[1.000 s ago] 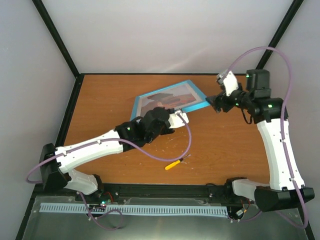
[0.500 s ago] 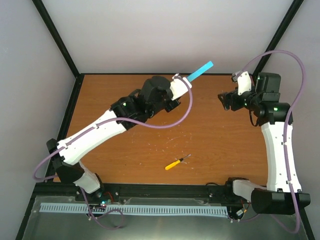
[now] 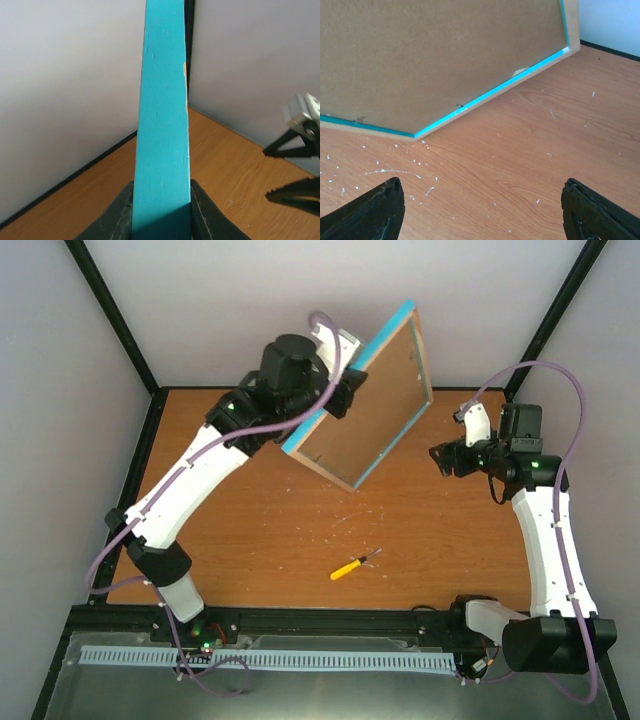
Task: Take the photo out of the frame
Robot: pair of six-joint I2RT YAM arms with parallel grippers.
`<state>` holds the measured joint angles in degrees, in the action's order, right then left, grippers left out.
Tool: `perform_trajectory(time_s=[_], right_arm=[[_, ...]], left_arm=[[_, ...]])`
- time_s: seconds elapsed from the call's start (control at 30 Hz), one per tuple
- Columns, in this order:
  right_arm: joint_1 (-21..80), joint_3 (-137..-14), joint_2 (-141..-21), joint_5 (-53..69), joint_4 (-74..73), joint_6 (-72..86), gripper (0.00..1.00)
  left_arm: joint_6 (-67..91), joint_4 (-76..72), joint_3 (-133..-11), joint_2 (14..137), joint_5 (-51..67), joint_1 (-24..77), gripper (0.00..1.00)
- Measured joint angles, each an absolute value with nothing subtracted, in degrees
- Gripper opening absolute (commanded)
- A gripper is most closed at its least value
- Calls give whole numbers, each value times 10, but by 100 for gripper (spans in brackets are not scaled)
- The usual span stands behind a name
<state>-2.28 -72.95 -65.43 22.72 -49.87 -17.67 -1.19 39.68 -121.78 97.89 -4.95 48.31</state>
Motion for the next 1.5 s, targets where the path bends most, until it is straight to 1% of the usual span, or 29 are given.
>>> perform_trajectory(time_s=[0.1, 0.27, 0.43, 0.6, 0.83, 1.07, 1.2, 1.33, 1.5], right_arm=[[-23, -716, -655, 232, -495, -177, 83], [-23, -703, -664, 241, -491, -177, 82], [-23, -673, -666, 260, -477, -178, 81], [-23, -642, -670, 285, -474, -187, 80], [-23, -609, -674, 314, -470, -211, 76], [-23, -576, -690, 363, -469, -224, 72], [-23, -558, -692, 395, -467, -243, 69], [-19, -553, -701, 418, -477, -284, 65], [10, -552, -711, 423, -490, -332, 65]], left_arm=[[50, 389, -1212, 975, -2, 436, 1], [166, 347, -1135, 941, 88, 331, 1], [293, 286, -998, 896, 177, 223, 1], [415, 190, -815, 855, 254, 143, 1], [502, 73, -622, 840, 343, 96, 1], [526, -34, -539, 835, 358, 87, 1], [554, -115, -484, 844, 361, 87, 1], [590, -230, -444, 904, 369, 87, 1], [617, -330, -430, 973, 375, 88, 1]])
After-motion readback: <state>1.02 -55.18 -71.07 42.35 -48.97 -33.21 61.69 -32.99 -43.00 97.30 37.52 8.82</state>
